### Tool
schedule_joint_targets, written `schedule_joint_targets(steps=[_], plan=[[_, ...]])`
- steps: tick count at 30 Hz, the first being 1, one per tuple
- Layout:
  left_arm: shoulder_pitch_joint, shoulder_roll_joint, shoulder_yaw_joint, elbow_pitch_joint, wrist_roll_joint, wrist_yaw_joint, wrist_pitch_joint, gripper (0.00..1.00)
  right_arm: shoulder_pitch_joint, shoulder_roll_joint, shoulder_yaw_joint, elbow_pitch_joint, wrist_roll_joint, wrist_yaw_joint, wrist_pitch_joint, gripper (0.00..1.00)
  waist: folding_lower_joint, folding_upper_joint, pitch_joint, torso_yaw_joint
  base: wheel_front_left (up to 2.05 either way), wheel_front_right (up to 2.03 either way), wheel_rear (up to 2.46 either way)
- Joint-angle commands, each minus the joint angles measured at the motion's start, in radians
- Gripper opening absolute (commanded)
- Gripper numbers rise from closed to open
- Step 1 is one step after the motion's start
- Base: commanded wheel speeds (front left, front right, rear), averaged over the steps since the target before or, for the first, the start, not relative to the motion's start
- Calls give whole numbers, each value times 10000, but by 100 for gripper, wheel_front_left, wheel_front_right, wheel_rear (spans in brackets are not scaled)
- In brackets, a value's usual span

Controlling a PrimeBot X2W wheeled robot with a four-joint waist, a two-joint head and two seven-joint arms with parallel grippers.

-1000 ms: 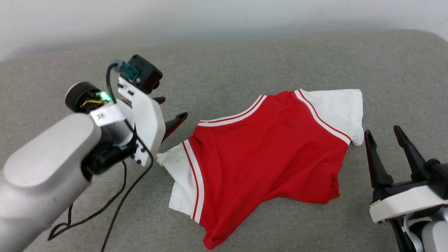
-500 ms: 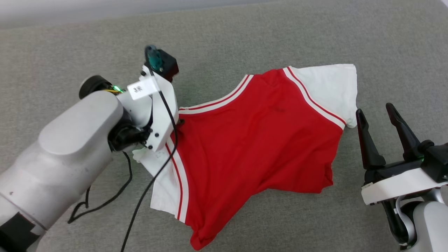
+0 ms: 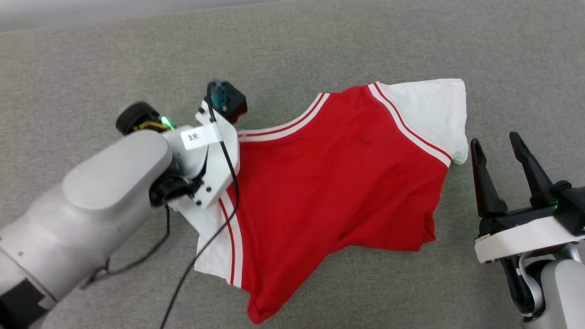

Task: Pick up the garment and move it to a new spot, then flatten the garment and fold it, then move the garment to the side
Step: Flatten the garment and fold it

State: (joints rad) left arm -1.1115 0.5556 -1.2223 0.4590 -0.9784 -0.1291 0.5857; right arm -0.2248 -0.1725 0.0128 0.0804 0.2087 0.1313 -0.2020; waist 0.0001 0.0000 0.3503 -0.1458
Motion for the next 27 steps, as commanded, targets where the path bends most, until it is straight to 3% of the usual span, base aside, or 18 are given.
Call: schedule_joint_targets(steps=[1,8,13,21,27], plan=[[-323,137,-5,-198,128,0,-252,0,45,61,-47,29,-58,-11,-64,100,-1,0,-68,84,0,0,0],[-957,342,8,-972,219,-3,-971,0,106,151,-21,86,-42,-11,-89,100,-1,0,-182,129,0,0,0],[-1462,146,-91,-985,540,-3,-1254,0,-174,150,166,78,54,-11,-162,100,-1,0,67,-172,0,0,0],[-1631,-637,-341,420,909,-4,-1770,0,-561,310,402,285,90,-11,-357,100,-1,0,550,-731,0,0,0],[-1096,-889,-521,1418,1009,-4,-1801,0,-707,393,469,462,98,-11,-466,100,-1,0,709,-923,0,0,0]])
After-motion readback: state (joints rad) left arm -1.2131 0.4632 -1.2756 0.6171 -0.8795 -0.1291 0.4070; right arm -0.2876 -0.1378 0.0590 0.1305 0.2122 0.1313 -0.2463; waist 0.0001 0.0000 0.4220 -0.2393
